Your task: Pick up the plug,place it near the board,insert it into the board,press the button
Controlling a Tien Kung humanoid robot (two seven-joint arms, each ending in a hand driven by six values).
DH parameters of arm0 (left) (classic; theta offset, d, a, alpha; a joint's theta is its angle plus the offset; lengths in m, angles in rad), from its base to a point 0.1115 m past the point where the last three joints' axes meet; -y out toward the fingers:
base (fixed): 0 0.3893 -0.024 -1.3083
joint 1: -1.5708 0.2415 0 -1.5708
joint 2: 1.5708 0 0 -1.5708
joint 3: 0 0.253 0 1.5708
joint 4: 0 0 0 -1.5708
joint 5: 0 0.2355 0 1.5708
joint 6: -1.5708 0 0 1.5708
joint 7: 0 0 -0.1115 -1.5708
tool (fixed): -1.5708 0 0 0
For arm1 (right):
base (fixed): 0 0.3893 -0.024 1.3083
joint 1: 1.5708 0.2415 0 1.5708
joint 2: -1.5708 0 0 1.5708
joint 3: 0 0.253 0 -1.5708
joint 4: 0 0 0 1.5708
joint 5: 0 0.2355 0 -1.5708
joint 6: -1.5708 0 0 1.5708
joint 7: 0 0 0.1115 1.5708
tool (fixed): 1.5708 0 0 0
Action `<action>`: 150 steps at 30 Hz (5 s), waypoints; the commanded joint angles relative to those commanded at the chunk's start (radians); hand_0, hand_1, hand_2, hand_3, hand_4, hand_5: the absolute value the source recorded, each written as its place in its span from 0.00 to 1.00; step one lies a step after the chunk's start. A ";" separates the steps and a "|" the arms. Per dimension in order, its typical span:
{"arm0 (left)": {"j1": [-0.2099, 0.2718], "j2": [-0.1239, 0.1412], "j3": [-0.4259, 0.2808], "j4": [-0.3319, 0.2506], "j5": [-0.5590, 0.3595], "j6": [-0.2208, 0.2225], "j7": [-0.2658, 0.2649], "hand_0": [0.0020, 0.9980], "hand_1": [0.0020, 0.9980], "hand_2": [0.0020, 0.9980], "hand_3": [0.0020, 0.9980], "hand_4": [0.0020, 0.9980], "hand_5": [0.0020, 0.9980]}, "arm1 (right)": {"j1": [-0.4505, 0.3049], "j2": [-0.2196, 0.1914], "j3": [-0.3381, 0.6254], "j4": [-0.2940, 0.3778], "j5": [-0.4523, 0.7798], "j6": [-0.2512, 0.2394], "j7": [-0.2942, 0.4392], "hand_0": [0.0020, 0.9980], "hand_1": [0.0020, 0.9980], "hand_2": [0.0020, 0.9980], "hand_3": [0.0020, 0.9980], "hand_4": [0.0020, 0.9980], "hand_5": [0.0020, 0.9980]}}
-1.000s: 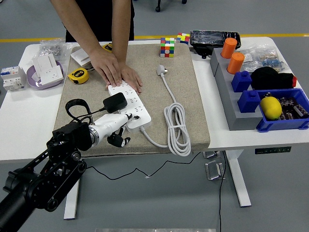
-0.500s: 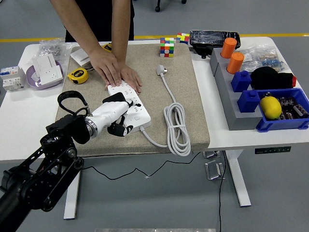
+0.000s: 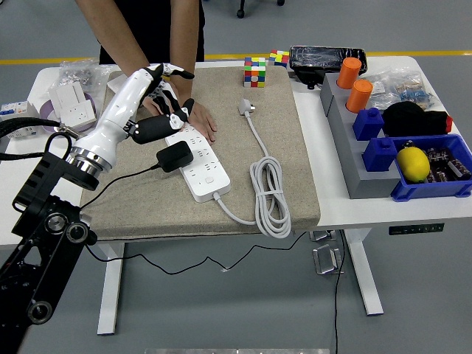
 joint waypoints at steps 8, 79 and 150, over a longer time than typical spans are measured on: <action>0.040 -0.011 -0.082 0.017 -0.338 -0.030 0.018 1.00 1.00 1.00 1.00 1.00 0.77 | -0.006 0.002 -0.002 -0.001 0.001 0.001 -0.001 0.88 0.83 0.81 0.83 1.00 1.00; -0.056 0.060 0.289 0.395 0.442 -0.110 0.015 0.17 0.01 0.14 0.84 0.66 0.00 | 0.007 -0.004 -0.006 0.001 0.003 -0.001 -0.003 0.88 0.83 0.81 0.83 1.00 1.00; -0.039 0.031 0.038 0.136 0.024 -0.028 -0.015 0.59 0.69 0.58 0.57 0.83 0.14 | 0.002 0.003 -0.002 0.000 0.005 -0.006 -0.003 0.88 0.83 0.81 0.83 1.00 1.00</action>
